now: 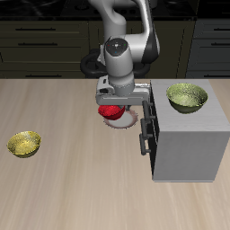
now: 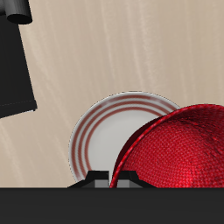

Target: Place the red bowl on the plate

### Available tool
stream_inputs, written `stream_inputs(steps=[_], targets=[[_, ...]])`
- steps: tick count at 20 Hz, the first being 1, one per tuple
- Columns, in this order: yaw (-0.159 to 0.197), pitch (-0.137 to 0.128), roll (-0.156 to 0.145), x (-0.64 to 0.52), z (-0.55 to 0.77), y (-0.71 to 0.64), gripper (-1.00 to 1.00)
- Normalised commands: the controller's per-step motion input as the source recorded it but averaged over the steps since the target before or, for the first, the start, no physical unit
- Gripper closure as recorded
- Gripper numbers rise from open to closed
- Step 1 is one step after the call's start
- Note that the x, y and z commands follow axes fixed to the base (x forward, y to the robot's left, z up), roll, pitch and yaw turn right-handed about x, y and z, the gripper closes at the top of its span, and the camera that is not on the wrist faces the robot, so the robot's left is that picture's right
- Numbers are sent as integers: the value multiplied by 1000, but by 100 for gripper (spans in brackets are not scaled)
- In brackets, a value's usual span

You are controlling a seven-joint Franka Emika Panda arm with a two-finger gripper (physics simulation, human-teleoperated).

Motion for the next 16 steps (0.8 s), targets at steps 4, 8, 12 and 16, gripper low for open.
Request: stream_inputs(steps=[4, 8, 12, 16], targets=[[-25, 60, 24, 55, -90, -7, 100], [-10, 7, 9, -24, -41, 73, 100], [-82, 93, 73, -128, -155, 204, 100], [13, 69, 96, -237, -59, 277, -100]])
